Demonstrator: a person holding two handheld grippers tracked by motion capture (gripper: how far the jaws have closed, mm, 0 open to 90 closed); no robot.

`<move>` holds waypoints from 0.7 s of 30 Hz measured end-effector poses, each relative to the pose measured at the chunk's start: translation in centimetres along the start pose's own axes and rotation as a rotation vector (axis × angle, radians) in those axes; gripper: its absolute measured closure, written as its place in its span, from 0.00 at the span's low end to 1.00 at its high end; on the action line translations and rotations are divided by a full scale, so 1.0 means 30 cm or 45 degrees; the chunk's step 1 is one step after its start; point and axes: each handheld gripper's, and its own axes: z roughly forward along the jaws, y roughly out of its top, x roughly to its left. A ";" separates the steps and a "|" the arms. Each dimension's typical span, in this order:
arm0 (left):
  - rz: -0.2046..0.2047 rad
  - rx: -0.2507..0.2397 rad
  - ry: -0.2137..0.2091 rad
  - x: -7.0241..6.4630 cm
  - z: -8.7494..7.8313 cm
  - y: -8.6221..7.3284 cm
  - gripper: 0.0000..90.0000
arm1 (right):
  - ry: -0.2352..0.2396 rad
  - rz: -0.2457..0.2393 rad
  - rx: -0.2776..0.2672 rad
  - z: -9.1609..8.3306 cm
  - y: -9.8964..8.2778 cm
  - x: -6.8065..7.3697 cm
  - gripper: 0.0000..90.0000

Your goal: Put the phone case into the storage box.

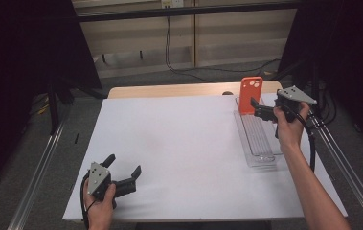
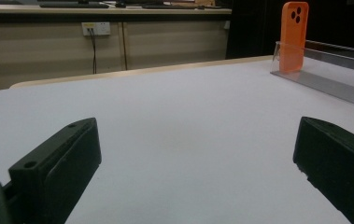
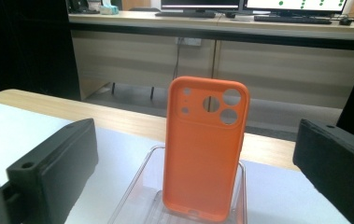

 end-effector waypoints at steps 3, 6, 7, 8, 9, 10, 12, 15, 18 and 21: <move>-0.005 -0.003 0.003 0.000 -0.001 0.000 0.01 | 0.004 -0.002 0.005 -0.015 -0.007 0.001 0.00; -0.006 -0.005 0.002 -0.001 -0.002 0.000 0.01 | 0.002 -0.008 0.001 -0.028 -0.018 0.006 0.00; -0.003 -0.006 0.004 0.000 -0.001 0.000 0.01 | -0.008 -0.004 -0.007 -0.033 -0.023 0.009 0.00; -0.003 -0.003 0.005 0.000 -0.001 0.000 0.01 | -0.016 -0.004 -0.006 -0.039 -0.027 0.011 0.00; -0.004 0.000 0.002 0.000 0.001 -0.001 0.01 | -0.018 -0.001 0.000 -0.044 -0.029 0.013 0.00; -0.005 0.001 0.001 0.000 0.002 -0.001 0.01 | -0.017 -0.006 0.007 -0.049 -0.030 0.013 0.00; 0.000 0.000 0.002 0.000 0.002 0.000 0.01 | -0.013 -0.015 -0.012 -0.062 -0.029 0.016 0.00; -0.001 0.000 0.003 0.000 0.002 0.000 0.01 | -0.008 -0.029 -0.024 -0.085 -0.026 0.025 0.00; 0.000 -0.001 0.006 -0.001 0.001 0.000 0.01 | 0.006 -0.016 -0.027 -0.103 -0.030 0.029 0.01; -0.006 -0.009 0.009 0.000 -0.002 0.001 0.01 | -0.009 -0.006 -0.032 -0.119 -0.034 0.029 0.01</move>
